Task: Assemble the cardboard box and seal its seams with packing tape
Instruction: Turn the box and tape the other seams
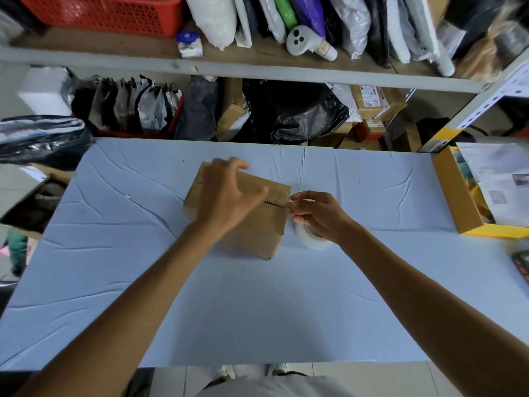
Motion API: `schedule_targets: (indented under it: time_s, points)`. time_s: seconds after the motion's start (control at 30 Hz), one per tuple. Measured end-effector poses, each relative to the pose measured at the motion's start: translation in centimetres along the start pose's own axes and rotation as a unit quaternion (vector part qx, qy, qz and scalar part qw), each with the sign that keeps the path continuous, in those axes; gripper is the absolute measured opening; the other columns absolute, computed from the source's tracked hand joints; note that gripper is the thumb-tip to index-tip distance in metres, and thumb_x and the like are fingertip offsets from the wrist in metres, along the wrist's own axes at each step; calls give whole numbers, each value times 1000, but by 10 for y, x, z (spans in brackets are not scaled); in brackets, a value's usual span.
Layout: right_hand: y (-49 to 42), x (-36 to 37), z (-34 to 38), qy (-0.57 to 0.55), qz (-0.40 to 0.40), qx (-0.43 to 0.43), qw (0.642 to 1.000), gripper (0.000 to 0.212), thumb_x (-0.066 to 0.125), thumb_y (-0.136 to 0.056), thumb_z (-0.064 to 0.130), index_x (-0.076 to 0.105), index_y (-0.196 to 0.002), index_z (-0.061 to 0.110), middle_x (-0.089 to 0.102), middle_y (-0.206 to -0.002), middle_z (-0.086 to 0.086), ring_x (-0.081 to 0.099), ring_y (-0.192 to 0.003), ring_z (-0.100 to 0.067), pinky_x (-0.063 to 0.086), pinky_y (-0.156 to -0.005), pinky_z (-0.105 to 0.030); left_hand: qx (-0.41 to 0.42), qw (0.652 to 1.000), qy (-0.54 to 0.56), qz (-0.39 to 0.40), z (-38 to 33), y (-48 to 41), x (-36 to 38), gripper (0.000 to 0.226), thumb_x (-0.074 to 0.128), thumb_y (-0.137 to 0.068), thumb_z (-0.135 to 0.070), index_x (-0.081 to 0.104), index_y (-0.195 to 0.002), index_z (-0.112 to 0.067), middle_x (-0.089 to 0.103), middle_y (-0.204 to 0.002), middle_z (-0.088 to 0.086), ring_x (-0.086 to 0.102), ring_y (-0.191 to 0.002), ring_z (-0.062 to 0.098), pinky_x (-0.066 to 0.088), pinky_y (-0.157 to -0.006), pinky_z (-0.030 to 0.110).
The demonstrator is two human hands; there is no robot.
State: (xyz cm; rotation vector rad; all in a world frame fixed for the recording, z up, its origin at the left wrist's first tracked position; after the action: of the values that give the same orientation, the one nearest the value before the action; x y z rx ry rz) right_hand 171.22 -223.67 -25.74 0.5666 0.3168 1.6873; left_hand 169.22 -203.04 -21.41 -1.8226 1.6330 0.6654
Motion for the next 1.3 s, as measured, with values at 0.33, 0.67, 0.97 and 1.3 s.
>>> schedule_targets:
  time_s: [0.33,0.67,0.97,1.3]
  points:
    - [-4,-6,0,7,-2,-16,1000,8,61,-85,-11,63,-79,-5,66,-70,-15,68,-65,-22,56,-60,-24,-36,986,-152,61,-2,8,70,96,77,-56,-58,37,-136,-26,24,-141,6,26,-130,33,23,-108,58]
    - [-10,-10,-10,5,1,-9,1000,12,59,-88,-7,66,-79,-3,68,-70,-12,67,-71,-22,53,-60,-21,-21,988,-140,55,4,8,73,89,65,-61,-67,37,-134,-27,21,-142,7,27,-128,35,26,-106,60]
    - [-9,-12,-9,6,42,-8,999,13,61,-85,-9,64,-78,1,68,-69,-9,67,-71,-20,54,-71,-27,-37,990,-136,29,0,9,75,79,59,-65,-67,42,-130,-27,27,-138,5,31,-126,34,25,-106,60]
    - [-11,0,-25,40,-76,34,996,18,73,-83,9,60,-91,0,61,-69,-11,59,-61,-13,52,-53,-15,-29,987,-155,27,-2,6,73,77,70,-61,-62,45,-124,-25,38,-129,6,34,-120,34,23,-106,62]
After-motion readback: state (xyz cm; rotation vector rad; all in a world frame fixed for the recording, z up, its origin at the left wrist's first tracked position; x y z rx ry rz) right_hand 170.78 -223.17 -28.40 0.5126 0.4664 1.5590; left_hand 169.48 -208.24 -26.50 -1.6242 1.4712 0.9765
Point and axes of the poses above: each hand's wrist, its own y-axis away from the middle knuckle, its own x-axis out of the palm, z = x × y, the point moved 1 cm from there along -y, towards the middle knuckle
